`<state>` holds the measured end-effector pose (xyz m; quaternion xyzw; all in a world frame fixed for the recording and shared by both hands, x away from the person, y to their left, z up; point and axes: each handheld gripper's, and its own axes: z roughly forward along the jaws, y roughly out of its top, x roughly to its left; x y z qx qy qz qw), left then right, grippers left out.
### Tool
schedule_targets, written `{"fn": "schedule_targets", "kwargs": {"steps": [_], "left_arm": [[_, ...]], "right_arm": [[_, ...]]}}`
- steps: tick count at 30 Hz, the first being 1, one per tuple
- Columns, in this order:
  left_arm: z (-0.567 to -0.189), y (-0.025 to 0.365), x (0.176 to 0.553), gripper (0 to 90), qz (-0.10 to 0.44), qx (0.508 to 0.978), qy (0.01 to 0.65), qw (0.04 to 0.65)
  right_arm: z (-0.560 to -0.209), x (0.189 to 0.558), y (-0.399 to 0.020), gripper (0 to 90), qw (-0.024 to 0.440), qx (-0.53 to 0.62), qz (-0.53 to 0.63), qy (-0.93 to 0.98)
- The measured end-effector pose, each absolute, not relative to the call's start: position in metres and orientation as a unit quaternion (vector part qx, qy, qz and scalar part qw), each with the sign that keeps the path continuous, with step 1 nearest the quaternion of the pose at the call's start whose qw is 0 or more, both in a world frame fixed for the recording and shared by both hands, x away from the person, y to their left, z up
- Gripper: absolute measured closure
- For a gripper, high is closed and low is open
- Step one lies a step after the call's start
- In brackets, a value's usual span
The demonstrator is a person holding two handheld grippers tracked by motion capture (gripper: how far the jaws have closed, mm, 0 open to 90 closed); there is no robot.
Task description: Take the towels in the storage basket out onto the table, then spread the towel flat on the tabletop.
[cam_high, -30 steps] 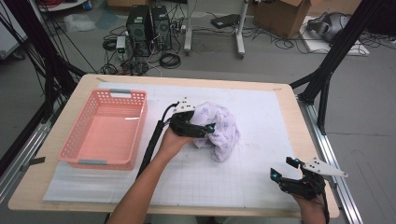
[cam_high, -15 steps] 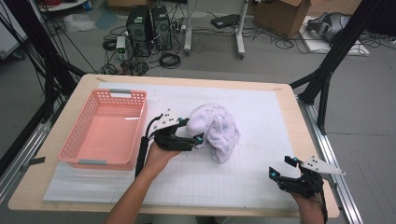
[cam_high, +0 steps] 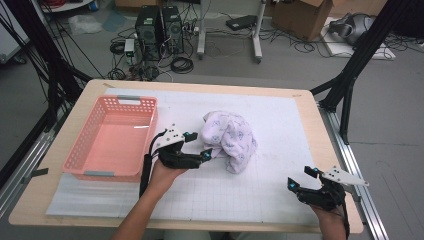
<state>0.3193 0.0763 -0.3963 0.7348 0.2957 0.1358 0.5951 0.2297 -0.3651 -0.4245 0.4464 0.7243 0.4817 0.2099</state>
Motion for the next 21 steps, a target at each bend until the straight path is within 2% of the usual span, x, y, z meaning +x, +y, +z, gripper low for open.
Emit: {"fn": "schedule_targets", "kwargs": {"steps": [11, 21], "left_arm": [[-0.409, 0.081, 0.313, 20.7, 0.132, 0.738, 0.3, 0.589], [-0.418, 0.082, 0.307, 20.7, 0.125, 0.748, 0.29, 0.583]], "right_arm": [[-0.427, 0.235, -0.357, 16.3, 0.206, 0.441, 0.478, 0.731], [-0.434, 0.252, -0.335, 16.3, 0.18, 0.427, 0.454, 0.761]]}}
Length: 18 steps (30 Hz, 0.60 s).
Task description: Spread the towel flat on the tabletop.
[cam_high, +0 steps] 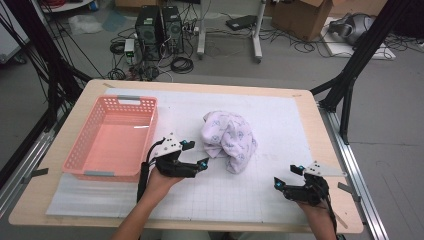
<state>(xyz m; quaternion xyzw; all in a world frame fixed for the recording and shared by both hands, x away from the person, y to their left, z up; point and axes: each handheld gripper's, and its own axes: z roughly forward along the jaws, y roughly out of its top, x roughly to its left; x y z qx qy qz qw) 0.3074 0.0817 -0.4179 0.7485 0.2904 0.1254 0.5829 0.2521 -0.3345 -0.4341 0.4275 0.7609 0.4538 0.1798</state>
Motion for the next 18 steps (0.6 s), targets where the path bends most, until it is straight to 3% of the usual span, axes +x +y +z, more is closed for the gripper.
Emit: {"fn": "schedule_targets", "kwargs": {"steps": [13, 18], "left_arm": [[-0.429, 0.087, 0.305, 20.9, 0.119, 0.751, 0.3, 0.576], [-0.431, 0.086, 0.306, 21.6, 0.116, 0.753, 0.301, 0.574]], "right_arm": [[-0.443, 0.32, -0.277, 17.5, 0.156, 0.413, 0.405, 0.801], [-0.446, 0.338, -0.254, 33.9, 0.159, 0.401, 0.385, 0.816]]}}
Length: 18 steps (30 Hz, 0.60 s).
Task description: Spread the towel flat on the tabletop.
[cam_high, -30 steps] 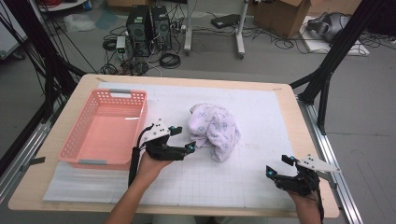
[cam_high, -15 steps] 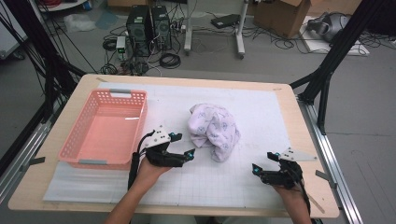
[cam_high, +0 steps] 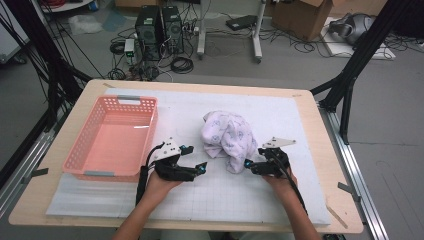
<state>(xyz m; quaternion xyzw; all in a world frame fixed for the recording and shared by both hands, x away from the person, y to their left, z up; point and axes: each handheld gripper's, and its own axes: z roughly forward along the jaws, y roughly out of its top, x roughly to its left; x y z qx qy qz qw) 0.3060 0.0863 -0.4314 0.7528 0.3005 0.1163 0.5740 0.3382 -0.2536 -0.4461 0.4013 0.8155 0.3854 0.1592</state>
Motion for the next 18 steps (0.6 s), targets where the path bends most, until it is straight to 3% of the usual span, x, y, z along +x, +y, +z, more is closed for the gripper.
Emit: {"fn": "schedule_targets", "kwargs": {"steps": [3, 6, 12, 18], "left_arm": [[-0.433, 0.087, 0.306, 22.4, 0.114, 0.753, 0.304, 0.572], [-0.434, 0.087, 0.307, 23.5, 0.113, 0.756, 0.301, 0.57], [-0.433, 0.086, 0.306, 27.8, 0.112, 0.756, 0.301, 0.571], [-0.434, 0.085, 0.306, 33.8, 0.108, 0.762, 0.295, 0.567]], "right_arm": [[-0.448, 0.343, -0.245, 52.4, 0.156, 0.392, 0.382, 0.822], [-0.446, 0.342, -0.243, 80.4, 0.148, 0.382, 0.387, 0.826], [-0.427, 0.325, -0.259, 84.4, 0.15, 0.38, 0.422, 0.809], [-0.399, 0.296, -0.294, 84.5, 0.19, 0.386, 0.446, 0.784]]}}
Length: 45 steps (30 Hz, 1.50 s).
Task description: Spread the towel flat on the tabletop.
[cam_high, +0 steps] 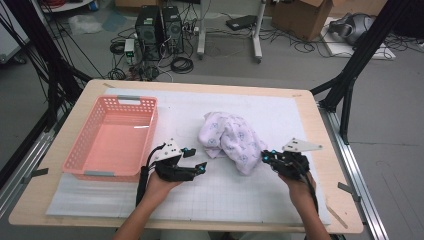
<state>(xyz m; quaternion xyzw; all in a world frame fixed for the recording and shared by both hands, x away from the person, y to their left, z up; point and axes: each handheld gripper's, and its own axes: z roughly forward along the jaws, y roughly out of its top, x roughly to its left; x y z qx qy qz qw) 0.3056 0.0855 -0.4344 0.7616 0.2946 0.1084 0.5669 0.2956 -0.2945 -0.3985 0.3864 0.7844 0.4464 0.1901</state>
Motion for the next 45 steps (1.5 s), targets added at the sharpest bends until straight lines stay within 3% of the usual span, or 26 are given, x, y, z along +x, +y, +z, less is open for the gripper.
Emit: {"fn": "schedule_targets", "kwargs": {"steps": [11, 17, 24, 26, 27, 29, 31, 38, 45], "left_arm": [[-0.436, 0.086, 0.307, 35.7, 0.113, 0.764, 0.3, 0.56], [-0.437, 0.085, 0.307, 35.7, 0.115, 0.763, 0.299, 0.562], [-0.436, 0.087, 0.307, 35.8, 0.116, 0.762, 0.299, 0.562], [-0.436, 0.088, 0.307, 35.8, 0.116, 0.76, 0.301, 0.564], [-0.436, 0.088, 0.307, 35.8, 0.116, 0.759, 0.301, 0.565], [-0.436, 0.089, 0.307, 35.8, 0.116, 0.76, 0.3, 0.565], [-0.436, 0.089, 0.307, 35.8, 0.115, 0.758, 0.302, 0.567], [-0.433, 0.091, 0.307, 38.9, 0.119, 0.753, 0.302, 0.572], [-0.433, 0.092, 0.308, 38.3, 0.117, 0.749, 0.306, 0.576]], "right_arm": [[-0.397, 0.264, -0.35, 82.7, 0.252, 0.435, 0.35, 0.79], [-0.391, 0.267, -0.336, 46.7, 0.261, 0.417, 0.396, 0.776], [-0.394, 0.309, -0.285, 40.2, 0.229, 0.38, 0.407, 0.798], [-0.4, 0.324, -0.272, 41.5, 0.215, 0.382, 0.39, 0.81], [-0.405, 0.331, -0.268, 47.6, 0.207, 0.384, 0.376, 0.817], [-0.412, 0.337, -0.263, 71.0, 0.179, 0.385, 0.357, 0.832], [-0.412, 0.334, -0.264, 84.3, 0.164, 0.38, 0.365, 0.834], [-0.398, 0.302, -0.282, 85.9, 0.141, 0.342, 0.419, 0.83], [-0.398, 0.257, -0.279, 86.1, 0.085, 0.263, 0.441, 0.854]]}}
